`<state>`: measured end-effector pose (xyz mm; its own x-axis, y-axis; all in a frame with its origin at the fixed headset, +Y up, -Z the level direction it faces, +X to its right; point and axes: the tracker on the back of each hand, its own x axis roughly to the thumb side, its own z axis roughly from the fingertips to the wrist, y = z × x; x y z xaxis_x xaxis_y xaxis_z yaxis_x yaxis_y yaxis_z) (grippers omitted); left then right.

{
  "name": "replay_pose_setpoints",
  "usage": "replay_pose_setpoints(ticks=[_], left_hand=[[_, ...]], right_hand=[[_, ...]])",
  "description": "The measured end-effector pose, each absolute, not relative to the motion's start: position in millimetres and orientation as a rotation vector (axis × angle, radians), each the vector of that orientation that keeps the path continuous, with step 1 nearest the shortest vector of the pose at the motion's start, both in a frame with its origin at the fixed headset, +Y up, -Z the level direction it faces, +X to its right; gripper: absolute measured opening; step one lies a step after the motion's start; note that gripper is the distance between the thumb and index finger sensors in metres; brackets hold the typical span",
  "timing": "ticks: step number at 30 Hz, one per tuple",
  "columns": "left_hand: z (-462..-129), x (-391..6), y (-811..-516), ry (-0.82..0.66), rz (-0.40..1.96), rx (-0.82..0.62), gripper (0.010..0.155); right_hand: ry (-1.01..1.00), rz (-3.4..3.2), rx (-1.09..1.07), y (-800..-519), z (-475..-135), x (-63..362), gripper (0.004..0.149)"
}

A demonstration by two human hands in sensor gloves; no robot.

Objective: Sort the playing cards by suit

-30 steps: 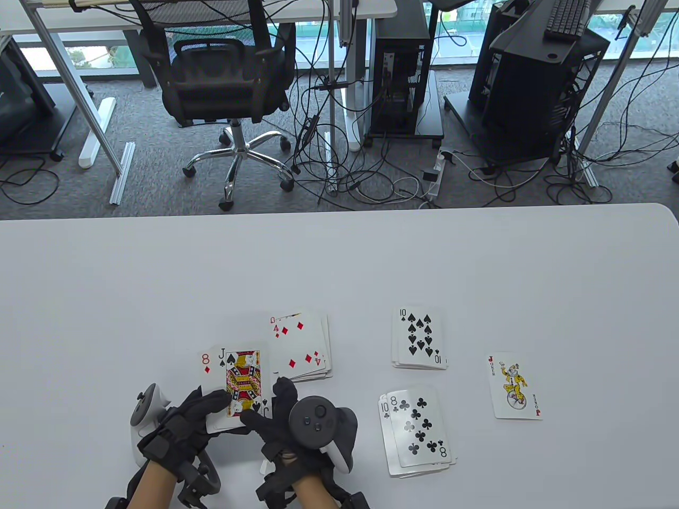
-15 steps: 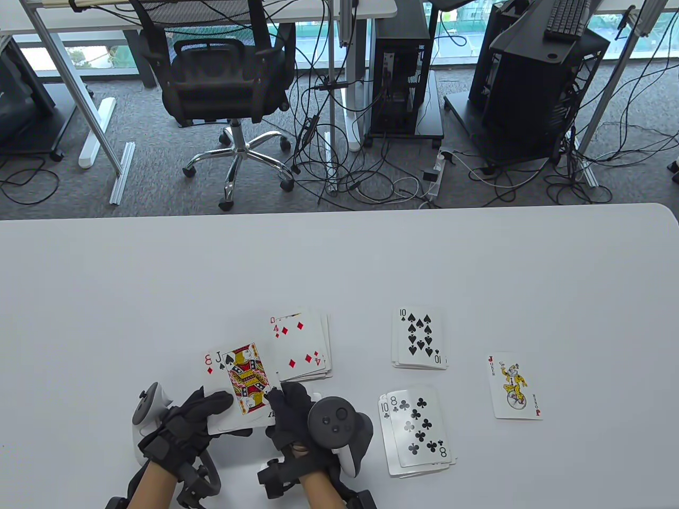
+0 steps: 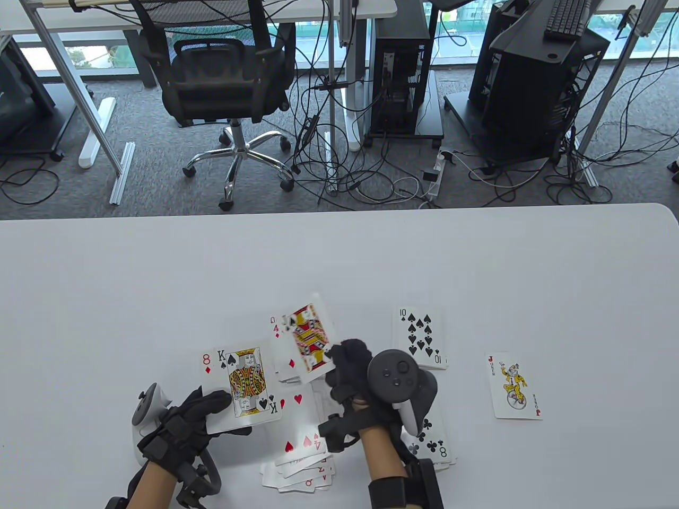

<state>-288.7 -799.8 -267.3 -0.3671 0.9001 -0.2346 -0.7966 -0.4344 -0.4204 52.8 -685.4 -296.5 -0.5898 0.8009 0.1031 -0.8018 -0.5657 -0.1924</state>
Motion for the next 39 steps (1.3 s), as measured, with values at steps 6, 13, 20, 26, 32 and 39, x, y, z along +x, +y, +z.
replay_pose_setpoints(ticks=[6, 13, 20, 26, 32, 39], left_hand=[[-267, -288, -800, -0.277, 1.962, -0.528, 0.049], [-267, -286, -798, -0.283, 1.953, -0.531, 0.049], [-267, -284, -800, -0.275, 1.948, -0.544, 0.049], [-266, -284, -801, -0.253, 1.939, -0.544, 0.049], [-266, -282, -804, -0.239, 1.940, -0.562, 0.049], [-265, -281, -805, -0.239, 1.945, -0.556, 0.049]], right_hand=[[-0.282, 2.382, -0.221, -685, -327, 116, 0.040], [-0.145, 2.445, -0.409, -732, -345, 158, 0.041], [0.183, 2.689, -0.667, -757, -359, 171, 0.046], [0.414, 2.828, -0.740, -767, -365, 171, 0.054], [0.221, 2.882, -0.569, -743, -362, 159, 0.056], [-0.037, 2.623, -0.038, -702, -342, 98, 0.058]])
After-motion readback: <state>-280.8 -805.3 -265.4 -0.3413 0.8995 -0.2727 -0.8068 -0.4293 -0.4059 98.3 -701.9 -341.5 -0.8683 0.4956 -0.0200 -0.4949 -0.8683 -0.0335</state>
